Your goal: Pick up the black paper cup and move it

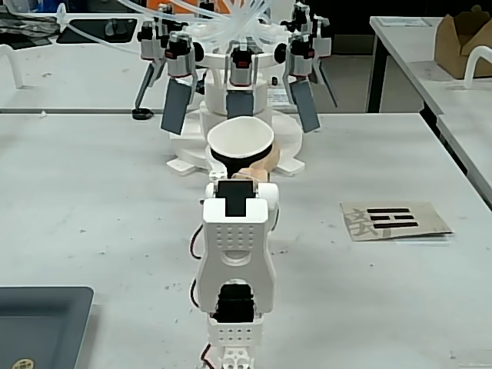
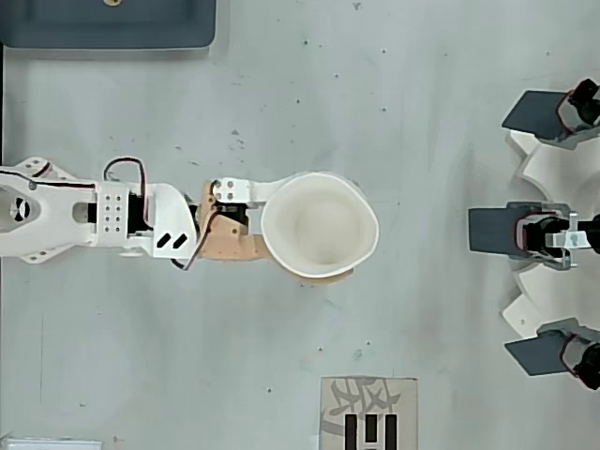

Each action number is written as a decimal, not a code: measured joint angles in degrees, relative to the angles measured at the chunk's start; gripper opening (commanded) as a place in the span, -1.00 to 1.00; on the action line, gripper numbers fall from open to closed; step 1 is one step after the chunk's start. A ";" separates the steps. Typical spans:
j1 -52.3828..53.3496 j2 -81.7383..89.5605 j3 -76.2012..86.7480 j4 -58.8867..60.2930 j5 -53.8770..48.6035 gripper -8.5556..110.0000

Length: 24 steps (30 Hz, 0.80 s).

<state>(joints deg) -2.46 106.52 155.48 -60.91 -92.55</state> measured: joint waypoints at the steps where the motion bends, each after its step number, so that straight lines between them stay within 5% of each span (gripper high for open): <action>1: 0.00 -0.62 -0.35 0.35 0.18 -0.71; 24: 0.00 -17.05 -28.48 15.12 2.37 -0.72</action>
<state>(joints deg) -2.46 89.47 127.00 -45.79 -90.18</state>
